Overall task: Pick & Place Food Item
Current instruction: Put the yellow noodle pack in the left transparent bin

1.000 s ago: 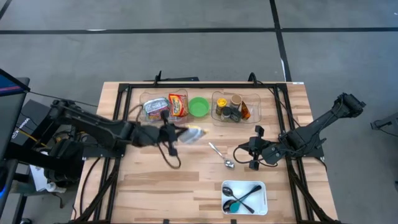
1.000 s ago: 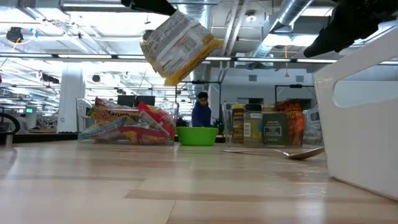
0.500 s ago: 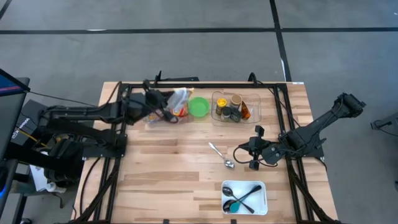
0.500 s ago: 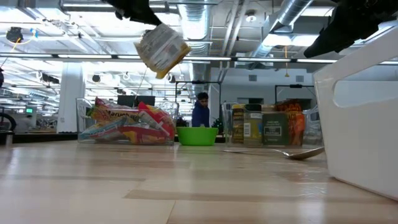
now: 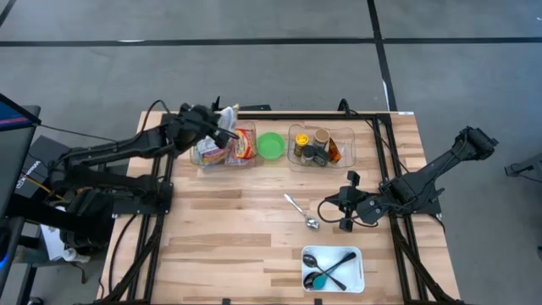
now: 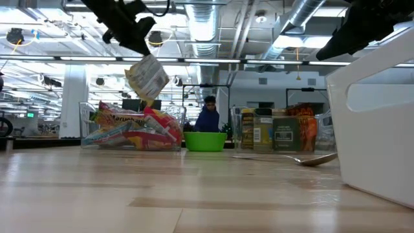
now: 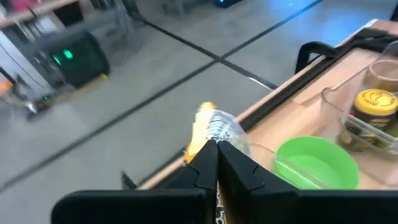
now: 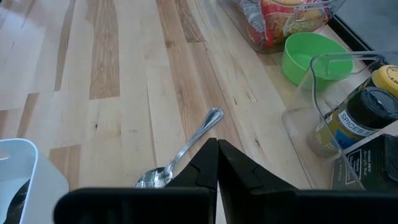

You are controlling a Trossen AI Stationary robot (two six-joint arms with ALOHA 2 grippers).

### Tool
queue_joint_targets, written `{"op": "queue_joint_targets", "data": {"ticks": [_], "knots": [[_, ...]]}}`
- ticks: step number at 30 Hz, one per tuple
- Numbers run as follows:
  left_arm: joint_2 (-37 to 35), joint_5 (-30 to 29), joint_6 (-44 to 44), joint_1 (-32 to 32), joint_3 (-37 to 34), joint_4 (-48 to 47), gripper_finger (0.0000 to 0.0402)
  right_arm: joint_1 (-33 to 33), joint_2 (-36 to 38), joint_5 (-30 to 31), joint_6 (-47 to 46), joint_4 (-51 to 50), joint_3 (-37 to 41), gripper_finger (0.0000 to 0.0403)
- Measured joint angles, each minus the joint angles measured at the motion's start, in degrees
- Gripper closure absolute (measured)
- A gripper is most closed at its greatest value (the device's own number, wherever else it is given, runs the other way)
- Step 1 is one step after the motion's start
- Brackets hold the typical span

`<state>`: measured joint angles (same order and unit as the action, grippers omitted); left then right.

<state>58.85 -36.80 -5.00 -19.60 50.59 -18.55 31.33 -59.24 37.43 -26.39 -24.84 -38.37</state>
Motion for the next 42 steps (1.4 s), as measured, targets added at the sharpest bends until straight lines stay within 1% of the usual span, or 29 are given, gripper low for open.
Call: {"op": "queue_joint_targets", "data": {"ticks": [3, 6, 11, 14, 19, 23, 28, 35, 37, 40, 42], "knots": [[0.00, 4.82, -3.96, -1.66, -0.92, 1.17, 0.0401, 0.00, 0.00, 0.02, 0.00, 0.00, 0.00, 0.0402], [0.03, 9.40, -5.80, -2.89, -2.68, 3.64, 0.0401, -0.02, 0.00, 0.02, 0.00, 0.00, 0.00, 0.0402], [0.58, 13.29, -7.28, -3.72, -5.27, 7.17, 0.0401, 0.00, 0.00, 0.03, 0.05, 0.00, 0.00, 0.0402], [0.55, 14.30, -7.87, -3.75, -6.82, 9.97, 0.0401, 0.00, 0.00, 0.04, 0.71, 0.03, 0.00, 0.0402], [0.55, 14.26, -7.95, -3.73, -9.13, 9.81, 0.0401, 0.00, 0.00, 0.04, 0.89, 0.04, 0.00, 0.0402], [0.57, 11.60, -7.89, -4.04, -11.98, 9.55, 0.0401, 0.00, 0.00, 0.04, 0.92, 0.04, 0.00, 0.0402], [0.57, 11.18, -7.75, -5.60, -15.03, 9.64, 0.0401, 0.00, 0.00, 0.04, 0.92, 0.04, 0.00, 0.0402], [0.55, 11.21, -0.23, -7.23, -17.04, 10.18, 0.0401, 0.00, 0.00, 0.04, 0.94, 0.07, 0.00, 0.0402], [0.55, 12.32, 0.88, -7.63, -17.82, 12.20, 0.0401, 0.00, 0.00, 0.05, 0.96, 0.07, 0.00, 0.0402], [0.55, 16.72, 3.71, -8.30, -19.86, 18.04, 0.0401, 0.00, 0.00, 0.07, 1.17, 0.08, 0.00, 0.0402], [0.55, 18.59, 4.63, -8.68, -20.91, 20.99, 0.0401, 0.00, 0.00, 0.08, 1.37, 0.15, 0.00, 0.0402]]}}
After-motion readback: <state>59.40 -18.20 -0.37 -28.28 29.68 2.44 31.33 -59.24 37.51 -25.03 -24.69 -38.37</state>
